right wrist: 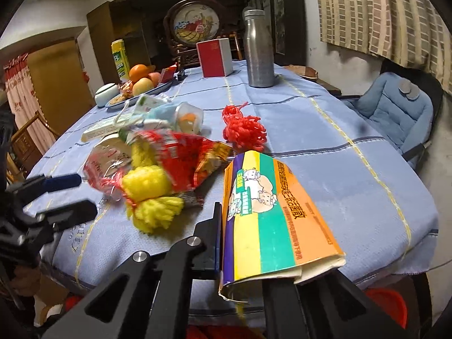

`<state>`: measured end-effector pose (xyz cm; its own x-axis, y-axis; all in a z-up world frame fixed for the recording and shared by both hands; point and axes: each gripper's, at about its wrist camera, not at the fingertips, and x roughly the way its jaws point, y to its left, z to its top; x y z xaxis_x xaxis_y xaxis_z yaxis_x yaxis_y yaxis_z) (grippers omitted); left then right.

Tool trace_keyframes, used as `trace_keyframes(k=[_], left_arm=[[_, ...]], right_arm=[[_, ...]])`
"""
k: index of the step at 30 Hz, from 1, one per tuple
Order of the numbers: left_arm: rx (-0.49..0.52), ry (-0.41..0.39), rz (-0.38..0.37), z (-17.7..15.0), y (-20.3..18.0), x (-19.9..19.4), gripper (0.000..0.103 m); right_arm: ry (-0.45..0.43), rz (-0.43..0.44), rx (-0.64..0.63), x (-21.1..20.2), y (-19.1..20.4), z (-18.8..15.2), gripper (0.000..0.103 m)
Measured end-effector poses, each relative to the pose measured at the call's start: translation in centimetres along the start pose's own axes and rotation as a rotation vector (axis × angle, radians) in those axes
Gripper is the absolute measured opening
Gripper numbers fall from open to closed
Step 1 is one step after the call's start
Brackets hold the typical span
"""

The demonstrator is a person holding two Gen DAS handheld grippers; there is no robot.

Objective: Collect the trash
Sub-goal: 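Grasp the striped snack box with the right tool while the left tool grasps the yellow yarn flower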

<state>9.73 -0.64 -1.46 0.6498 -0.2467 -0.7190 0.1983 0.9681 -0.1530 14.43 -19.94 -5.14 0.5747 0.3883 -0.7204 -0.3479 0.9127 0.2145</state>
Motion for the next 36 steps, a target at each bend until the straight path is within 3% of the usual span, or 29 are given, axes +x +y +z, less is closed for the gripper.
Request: trace_keyframes(k=[7, 10, 12, 14, 17, 25, 31, 34, 36], left_arm=[[0.072, 0.009, -0.085, 0.8, -3.3, 1.7, 0.095], [0.076, 0.015, -0.126, 1.3, -4.3, 2.8, 0.083], [0.080, 0.016, -0.135, 1.6, -4.6, 3.4, 0.070], [0.085, 0.021, -0.126, 1.8, -4.7, 4.2, 0.049], [0.061, 0.017, -0.127, 1.5, -4.1, 3.9, 0.043], [0.035, -0.036, -0.125, 0.3, -2.2, -0.7, 0.041], [-0.004, -0.028, -0.080, -0.1, -0.9, -0.7, 0.042], [-0.014, -0.078, -0.040, -0.6, 0.1, -2.3, 0.045], [-0.014, -0.091, -0.010, -1.1, 0.5, -3.0, 0.055]], right_arm=[[-0.024, 0.015, 0.057, -1.1, -1.9, -0.1, 0.008], [-0.043, 0.015, 0.077, -2.1, -2.7, -0.2, 0.008], [-0.052, 0.006, 0.090, -2.7, -3.1, -0.3, 0.008], [-0.060, 0.001, 0.101, -3.3, -3.6, -0.4, 0.008], [-0.073, 0.000, 0.115, -4.1, -4.1, -0.4, 0.008], [-0.097, 0.017, 0.139, -6.0, -4.5, -0.9, 0.008], [-0.080, 0.025, 0.147, -6.1, -4.2, -1.3, 0.008], [-0.085, 0.025, 0.127, -6.5, -3.8, -1.2, 0.008], [-0.084, 0.031, 0.122, -6.4, -3.6, -1.2, 0.008]])
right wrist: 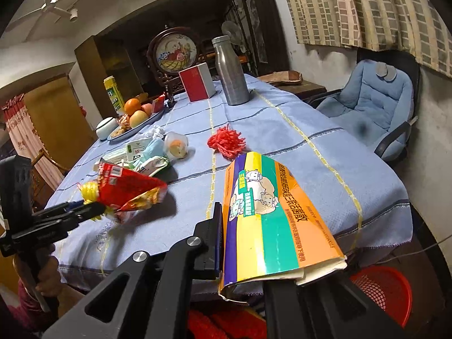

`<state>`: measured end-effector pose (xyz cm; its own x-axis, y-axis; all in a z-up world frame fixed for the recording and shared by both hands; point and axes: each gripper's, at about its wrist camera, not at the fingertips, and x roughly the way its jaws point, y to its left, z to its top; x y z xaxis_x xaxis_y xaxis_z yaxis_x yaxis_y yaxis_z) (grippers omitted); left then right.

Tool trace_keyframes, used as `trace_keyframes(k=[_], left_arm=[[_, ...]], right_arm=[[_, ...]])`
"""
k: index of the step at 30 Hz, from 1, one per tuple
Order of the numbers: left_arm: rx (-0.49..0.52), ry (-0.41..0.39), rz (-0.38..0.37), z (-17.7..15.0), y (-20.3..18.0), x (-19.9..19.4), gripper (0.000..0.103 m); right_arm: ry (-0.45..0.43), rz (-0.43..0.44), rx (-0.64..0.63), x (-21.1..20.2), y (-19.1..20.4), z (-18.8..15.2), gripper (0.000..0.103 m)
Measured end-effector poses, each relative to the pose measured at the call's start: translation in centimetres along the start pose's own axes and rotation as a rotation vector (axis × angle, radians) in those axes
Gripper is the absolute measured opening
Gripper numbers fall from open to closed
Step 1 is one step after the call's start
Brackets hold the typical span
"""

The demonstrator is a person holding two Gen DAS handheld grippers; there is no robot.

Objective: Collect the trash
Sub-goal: 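Grasp the striped snack box with the right tool while the left tool grasps the yellow yarn flower, then carry both items to the red wastebasket and open both tools over it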

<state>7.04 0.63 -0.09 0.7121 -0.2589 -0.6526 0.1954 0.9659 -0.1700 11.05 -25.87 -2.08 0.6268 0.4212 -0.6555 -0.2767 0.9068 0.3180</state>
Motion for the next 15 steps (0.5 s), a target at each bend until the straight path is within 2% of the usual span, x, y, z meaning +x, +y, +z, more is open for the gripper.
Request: trace_keyframes(k=[6, 7, 8, 12, 15], left_arm=[[-0.050, 0.009, 0.037, -1.5, 2.5, -0.4, 0.056], [-0.057, 0.008, 0.032, -1.6, 2.9, -0.6, 0.051], [-0.057, 0.006, 0.029, -1.6, 3.1, -0.7, 0.042], [-0.071, -0.032, 0.005, -1.7, 3.8, -2.6, 0.034], [-0.101, -0.080, -0.011, -1.1, 4.5, -4.5, 0.033]], right_arm=[[0.015, 0.012, -0.006, 0.3, 0.4, -0.3, 0.008], [0.013, 0.012, -0.008, 0.3, 0.5, -0.3, 0.008], [0.011, 0.012, -0.009, 0.2, 0.5, -0.3, 0.008], [-0.003, 0.012, -0.008, -0.4, 0.6, -0.1, 0.008], [-0.011, 0.014, -0.008, -0.7, 0.5, -0.2, 0.008]])
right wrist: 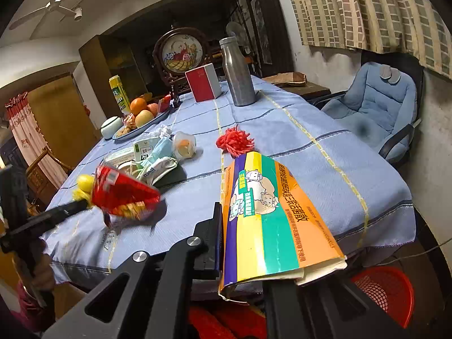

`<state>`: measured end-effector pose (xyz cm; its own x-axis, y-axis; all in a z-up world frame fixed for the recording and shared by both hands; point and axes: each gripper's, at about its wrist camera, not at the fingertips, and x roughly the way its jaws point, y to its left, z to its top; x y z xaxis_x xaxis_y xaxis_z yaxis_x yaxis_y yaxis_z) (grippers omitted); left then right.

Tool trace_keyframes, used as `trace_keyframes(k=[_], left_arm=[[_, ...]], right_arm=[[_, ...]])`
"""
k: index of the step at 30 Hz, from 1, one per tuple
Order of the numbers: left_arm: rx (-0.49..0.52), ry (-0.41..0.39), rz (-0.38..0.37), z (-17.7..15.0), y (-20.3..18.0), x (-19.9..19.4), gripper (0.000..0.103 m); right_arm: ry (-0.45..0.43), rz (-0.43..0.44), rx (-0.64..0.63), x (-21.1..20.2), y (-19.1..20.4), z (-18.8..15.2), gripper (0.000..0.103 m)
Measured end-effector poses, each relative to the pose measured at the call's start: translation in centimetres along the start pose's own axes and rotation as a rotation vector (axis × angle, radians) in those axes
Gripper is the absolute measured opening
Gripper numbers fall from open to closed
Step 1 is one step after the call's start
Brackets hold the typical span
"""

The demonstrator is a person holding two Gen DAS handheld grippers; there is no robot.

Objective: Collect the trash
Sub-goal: 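Carry both items to the red wastebasket and open both tools over it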

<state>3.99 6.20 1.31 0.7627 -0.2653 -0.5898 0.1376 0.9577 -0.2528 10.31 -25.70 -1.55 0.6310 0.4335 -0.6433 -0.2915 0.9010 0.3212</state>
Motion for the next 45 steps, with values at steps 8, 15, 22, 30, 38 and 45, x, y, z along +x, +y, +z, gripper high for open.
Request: trace_keyframes(k=[8, 15, 22, 30, 38, 45], left_arm=[[-0.037, -0.029, 0.021, 1.0, 1.3, -1.2, 0.033], [0.126, -0.040, -0.077, 2.3, -5.1, -1.4, 0.033], [0.271, 0.064, -0.258, 1.1, -13.4, 2.6, 0.033], [0.411, 0.209, -0.381, -1.6, -21.6, 8.3, 0.033], [0.519, 0.360, -0.454, -4.2, -27.6, 13.9, 0.033], [0.631, 0.462, -0.518, -7.1, -33.7, 17.6, 0.034]], right_arm=[[-0.013, -0.003, -0.013, -0.8, 0.4, 0.0, 0.008], [-0.057, -0.082, -0.007, -4.5, -1.2, -0.4, 0.008], [-0.001, -0.237, 0.115, -7.5, -7.5, -4.7, 0.009], [0.194, -0.406, 0.329, -4.5, -17.0, -10.2, 0.046], [0.099, -0.456, 0.454, -6.8, -20.6, -11.0, 0.079], [0.027, -0.497, 0.512, -9.0, -22.5, -11.0, 0.083]])
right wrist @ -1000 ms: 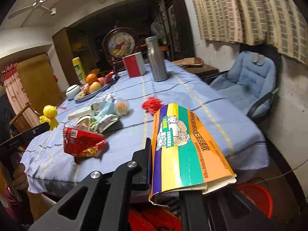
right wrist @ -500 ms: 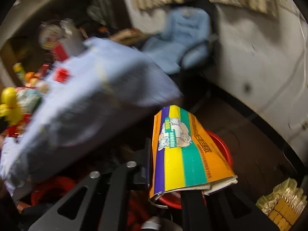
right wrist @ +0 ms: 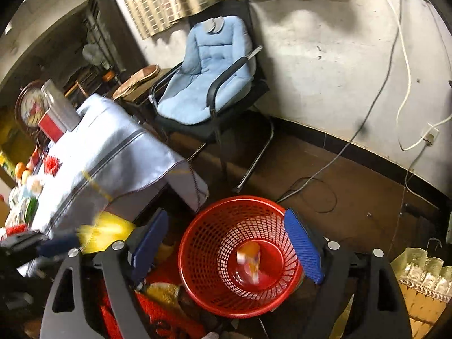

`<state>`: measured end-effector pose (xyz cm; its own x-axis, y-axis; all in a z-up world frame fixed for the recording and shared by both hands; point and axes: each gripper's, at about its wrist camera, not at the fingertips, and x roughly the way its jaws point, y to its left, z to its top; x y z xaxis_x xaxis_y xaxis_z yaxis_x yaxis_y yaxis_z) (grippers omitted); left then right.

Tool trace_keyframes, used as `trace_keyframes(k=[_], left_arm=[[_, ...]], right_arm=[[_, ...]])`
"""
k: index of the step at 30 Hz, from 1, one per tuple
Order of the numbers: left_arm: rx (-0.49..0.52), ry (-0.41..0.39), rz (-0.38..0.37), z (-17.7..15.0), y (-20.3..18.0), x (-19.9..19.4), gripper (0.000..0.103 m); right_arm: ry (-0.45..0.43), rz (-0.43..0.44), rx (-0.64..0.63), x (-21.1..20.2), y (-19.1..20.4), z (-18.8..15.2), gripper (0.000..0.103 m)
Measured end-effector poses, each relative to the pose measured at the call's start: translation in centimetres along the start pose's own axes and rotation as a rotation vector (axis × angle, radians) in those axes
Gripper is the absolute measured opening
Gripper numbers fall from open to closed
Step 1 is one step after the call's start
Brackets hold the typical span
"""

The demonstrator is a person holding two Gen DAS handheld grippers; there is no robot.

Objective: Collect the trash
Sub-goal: 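Carry both items to the red wastebasket and open both tools over it, then bring both empty tools back over the table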

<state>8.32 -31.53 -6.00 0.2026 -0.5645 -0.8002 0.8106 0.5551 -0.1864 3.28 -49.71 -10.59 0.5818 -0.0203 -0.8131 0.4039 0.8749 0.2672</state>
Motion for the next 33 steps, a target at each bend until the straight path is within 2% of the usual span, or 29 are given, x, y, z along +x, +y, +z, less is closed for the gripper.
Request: trace_keyframes(k=[1, 3, 4, 5, 9, 11, 25, 33], left_arm=[[0.016, 0.011, -0.009, 0.4, -0.5, 0.9, 0.034], [0.035, 0.031, -0.009, 1.0, -1.2, 2.4, 0.045], [0.035, 0.035, 0.011, 1.3, -1.4, 3.0, 0.062], [0.031, 0.031, 0.025, 1.4, -1.4, 3.2, 0.074], [0.016, -0.003, 0.067, 1.5, -0.7, 2.1, 0.079], [-0.004, -0.029, 0.111, 1.2, 0.0, 0.9, 0.087], [-0.135, -0.193, 0.293, -2.0, 3.4, -7.3, 0.096], [-0.208, -0.279, 0.422, -4.8, 5.0, -12.1, 0.096]], right_arm=[[-0.004, -0.004, 0.007, 0.0, -0.2, 0.1, 0.083], [-0.012, -0.009, 0.012, -0.1, -0.7, 0.2, 0.083], [-0.017, -0.013, 0.014, -0.3, -0.9, 0.3, 0.083], [-0.020, -0.014, 0.013, -0.6, -1.0, 0.3, 0.083], [-0.031, -0.010, -0.008, -0.9, -0.7, 0.3, 0.083], [-0.028, -0.001, -0.017, -0.9, -0.3, 0.2, 0.083], [-0.074, 0.068, -0.108, -4.0, 4.2, -0.6, 0.090], [-0.091, 0.117, -0.164, -5.7, 6.8, -1.1, 0.094]])
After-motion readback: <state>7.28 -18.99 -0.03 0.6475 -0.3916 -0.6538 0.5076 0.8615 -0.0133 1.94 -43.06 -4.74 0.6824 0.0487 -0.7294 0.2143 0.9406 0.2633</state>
